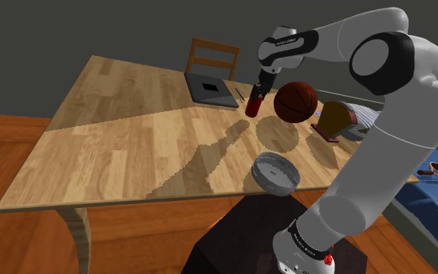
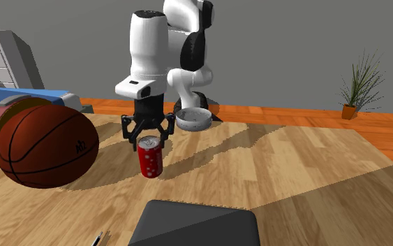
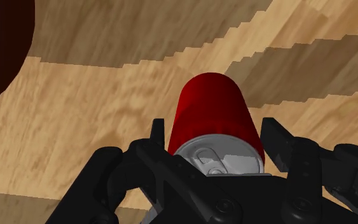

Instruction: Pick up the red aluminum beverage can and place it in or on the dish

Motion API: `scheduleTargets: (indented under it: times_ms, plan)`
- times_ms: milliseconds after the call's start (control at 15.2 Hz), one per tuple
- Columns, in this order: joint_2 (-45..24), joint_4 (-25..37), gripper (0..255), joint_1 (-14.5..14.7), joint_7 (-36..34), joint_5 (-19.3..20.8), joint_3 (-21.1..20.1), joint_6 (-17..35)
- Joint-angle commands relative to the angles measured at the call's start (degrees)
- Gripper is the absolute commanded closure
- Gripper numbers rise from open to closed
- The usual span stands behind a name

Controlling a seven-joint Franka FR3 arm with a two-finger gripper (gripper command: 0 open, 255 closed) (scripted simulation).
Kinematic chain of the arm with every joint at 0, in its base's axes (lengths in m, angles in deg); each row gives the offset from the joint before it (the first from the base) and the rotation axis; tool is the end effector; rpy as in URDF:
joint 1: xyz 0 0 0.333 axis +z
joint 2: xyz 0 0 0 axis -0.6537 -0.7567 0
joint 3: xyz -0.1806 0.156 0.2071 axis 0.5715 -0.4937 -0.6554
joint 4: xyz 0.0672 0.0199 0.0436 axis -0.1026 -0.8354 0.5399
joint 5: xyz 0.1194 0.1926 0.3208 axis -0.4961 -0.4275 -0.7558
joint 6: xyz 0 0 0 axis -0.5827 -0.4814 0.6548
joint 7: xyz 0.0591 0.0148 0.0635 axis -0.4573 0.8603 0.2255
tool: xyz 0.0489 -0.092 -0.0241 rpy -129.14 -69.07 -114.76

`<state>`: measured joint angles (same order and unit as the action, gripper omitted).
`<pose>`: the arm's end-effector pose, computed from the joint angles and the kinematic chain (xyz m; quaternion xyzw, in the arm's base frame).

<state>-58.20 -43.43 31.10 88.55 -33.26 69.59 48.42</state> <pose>0.5051 -0.3277 0.4327 0.9981 -0.0217 0.0003 0.0570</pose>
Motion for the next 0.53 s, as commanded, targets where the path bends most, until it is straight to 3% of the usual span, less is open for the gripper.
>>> scheduleTargets:
  times_ms: [0,462]
  plan:
    - [0.44,1.11,255,0.04,-0.01,0.16,0.03,-1.5]
    - [1.76,4.99,255,0.18,0.01,0.63,0.1,-6.6]
